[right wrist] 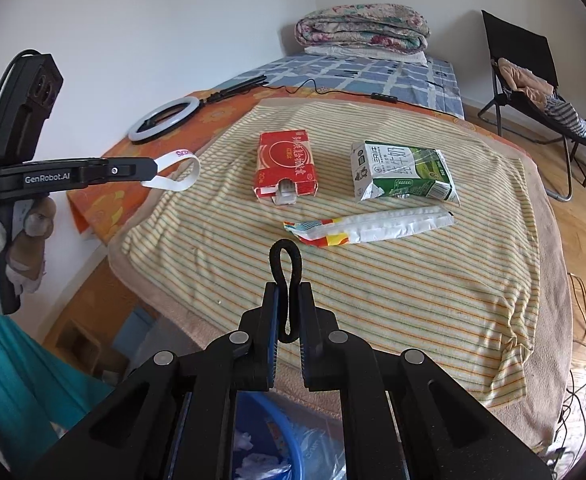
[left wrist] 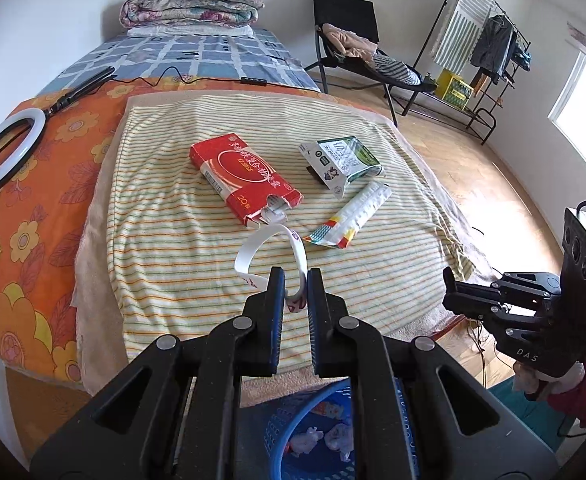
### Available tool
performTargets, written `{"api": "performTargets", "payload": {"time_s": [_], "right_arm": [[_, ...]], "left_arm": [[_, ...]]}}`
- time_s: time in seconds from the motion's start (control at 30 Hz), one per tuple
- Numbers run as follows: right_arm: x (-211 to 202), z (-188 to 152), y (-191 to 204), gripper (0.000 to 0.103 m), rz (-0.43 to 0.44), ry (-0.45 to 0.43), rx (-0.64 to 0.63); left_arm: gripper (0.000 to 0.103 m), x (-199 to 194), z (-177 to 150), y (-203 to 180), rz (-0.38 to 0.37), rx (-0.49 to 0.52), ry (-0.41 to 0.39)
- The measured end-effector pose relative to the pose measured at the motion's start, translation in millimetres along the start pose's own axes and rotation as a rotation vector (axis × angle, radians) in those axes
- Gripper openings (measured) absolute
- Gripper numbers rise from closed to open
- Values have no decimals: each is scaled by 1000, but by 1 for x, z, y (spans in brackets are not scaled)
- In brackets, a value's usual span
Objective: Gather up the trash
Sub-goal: 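Carry wristband and hair tie to the blue basket and open both tools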
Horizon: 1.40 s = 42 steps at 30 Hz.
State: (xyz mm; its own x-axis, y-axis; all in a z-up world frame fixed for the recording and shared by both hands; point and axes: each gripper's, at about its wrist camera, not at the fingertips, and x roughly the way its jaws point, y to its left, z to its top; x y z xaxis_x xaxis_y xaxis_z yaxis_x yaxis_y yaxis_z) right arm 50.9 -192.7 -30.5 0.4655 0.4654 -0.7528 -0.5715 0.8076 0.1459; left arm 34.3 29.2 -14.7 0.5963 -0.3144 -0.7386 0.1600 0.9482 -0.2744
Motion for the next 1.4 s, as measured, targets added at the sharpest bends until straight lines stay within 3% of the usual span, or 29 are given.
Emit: {"api": "performTargets", "payload": {"time_s": [0.63,0.93,1.4], "right_arm": [[-2,-100,35,7,62,145,44],[11,-132,41,7,65,217,55],[27,-152,41,8,46,286,79]], "left_arm": [[9,13,-120,-53,-96,50,187],[9,36,-154,-58,-85,78,277],[10,58,-186,-62,-80,93,377]]}}
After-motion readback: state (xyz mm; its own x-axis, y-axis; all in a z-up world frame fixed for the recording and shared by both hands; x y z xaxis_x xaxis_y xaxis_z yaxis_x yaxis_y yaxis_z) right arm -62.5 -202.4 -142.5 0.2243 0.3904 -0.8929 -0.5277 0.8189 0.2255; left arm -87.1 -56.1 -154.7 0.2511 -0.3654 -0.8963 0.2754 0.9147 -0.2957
